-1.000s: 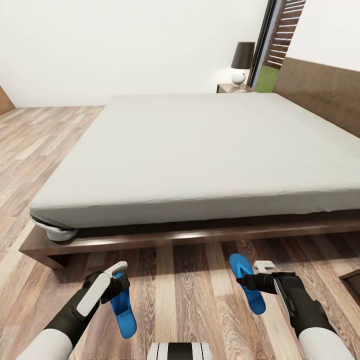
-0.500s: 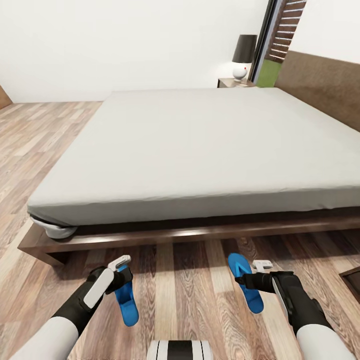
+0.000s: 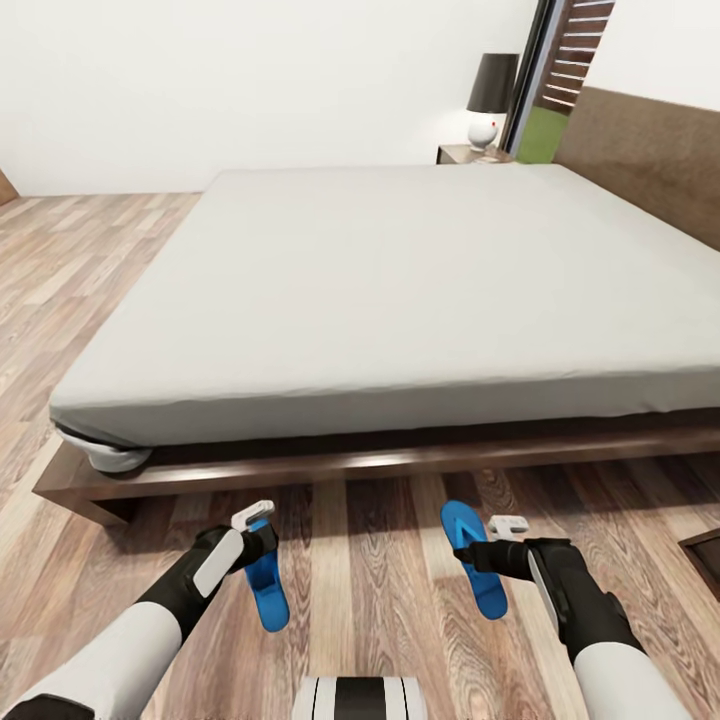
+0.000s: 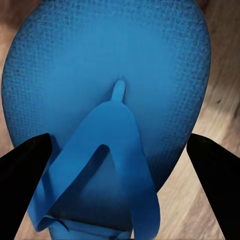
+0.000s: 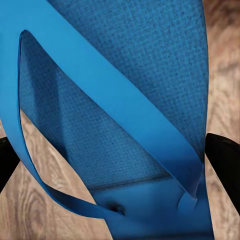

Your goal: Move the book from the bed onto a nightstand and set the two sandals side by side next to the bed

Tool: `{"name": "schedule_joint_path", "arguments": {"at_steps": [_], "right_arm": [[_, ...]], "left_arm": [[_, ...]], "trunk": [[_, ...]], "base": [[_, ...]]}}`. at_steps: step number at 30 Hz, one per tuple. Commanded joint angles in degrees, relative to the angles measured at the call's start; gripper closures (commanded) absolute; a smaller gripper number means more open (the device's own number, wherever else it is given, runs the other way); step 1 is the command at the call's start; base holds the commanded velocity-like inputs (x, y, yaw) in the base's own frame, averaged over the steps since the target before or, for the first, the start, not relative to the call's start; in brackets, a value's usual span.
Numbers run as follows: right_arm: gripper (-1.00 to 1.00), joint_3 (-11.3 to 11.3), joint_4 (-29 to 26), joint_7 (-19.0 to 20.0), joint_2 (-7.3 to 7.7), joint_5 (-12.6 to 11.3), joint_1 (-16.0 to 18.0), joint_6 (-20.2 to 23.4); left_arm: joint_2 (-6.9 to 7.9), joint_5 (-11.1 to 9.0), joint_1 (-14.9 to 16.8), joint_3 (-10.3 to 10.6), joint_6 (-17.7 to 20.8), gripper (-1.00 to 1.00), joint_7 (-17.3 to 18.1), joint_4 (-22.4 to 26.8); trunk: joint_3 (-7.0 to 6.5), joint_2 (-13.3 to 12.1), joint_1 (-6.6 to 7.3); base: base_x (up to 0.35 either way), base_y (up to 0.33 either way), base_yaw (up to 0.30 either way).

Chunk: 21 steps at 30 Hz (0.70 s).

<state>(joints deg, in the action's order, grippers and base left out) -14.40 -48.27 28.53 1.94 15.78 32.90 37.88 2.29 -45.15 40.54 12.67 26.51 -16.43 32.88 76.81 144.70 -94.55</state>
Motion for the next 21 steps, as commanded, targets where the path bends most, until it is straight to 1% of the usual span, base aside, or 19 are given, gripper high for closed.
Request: {"name": "schedule_joint_path", "arguments": {"at_steps": [1, 10, 16, 17, 18, 19, 21], "right_arm": [[1.00, -0.17, -0.08, 0.48, -0.06, 0.49, 0.05, 0.19], [1.00, -0.19, -0.07, 0.52, -0.34, 0.48, 0.26, 0.18], [1.00, -0.25, -0.03, 0.47, -2.14, 0.48, 0.45, 0.18], [1.00, -0.26, -0.01, 0.44, -2.74, 0.48, 0.47, 0.18], [1.00, -0.27, -0.01, 0.43, -3.00, 0.48, 0.48, 0.18], [1.00, -0.27, 0.00, 0.41, -3.41, 0.48, 0.48, 0.18], [1.00, -0.27, -0.03, 0.40, -3.66, 0.48, 0.49, 0.18]], "left_arm": [[0.07, -0.52, 0.09, 0.44, -0.09, 1.00, -0.41, -0.08], [-0.06, -0.26, 0.53, 0.44, -0.59, 1.00, 0.72, -2.14], [-0.43, -0.14, 2.70, 0.51, -0.65, 1.00, 2.71, -5.72], [-0.79, 0.28, 3.61, 0.54, -0.66, 1.00, 3.01, -6.75], [-1.03, 0.72, 3.96, 0.57, -0.66, 1.00, 3.11, -7.13], [-1.65, 2.19, 4.46, 0.58, -0.66, 1.00, 3.24, -7.63], [-2.39, 4.09, 4.78, 0.57, -0.57, 1.00, 3.14, -7.96]], "trunk": [[0.14, 0.02, 0.01], [0.97, 0.02, 0.01], [1.52, 0.02, 0.01], [1.61, 0.02, 0.01], [1.70, 0.02, 0.01], [1.80, 0.02, 0.01], [1.98, 0.02, 0.01]], "base": [[0.000, 0.000, 0.000], [0.000, 0.000, 0.000], [0.000, 0.000, 0.000], [0.000, 0.000, 0.000], [0.000, 0.000, 0.000], [0.000, 0.000, 0.000], [0.000, 0.000, 0.000]]}}
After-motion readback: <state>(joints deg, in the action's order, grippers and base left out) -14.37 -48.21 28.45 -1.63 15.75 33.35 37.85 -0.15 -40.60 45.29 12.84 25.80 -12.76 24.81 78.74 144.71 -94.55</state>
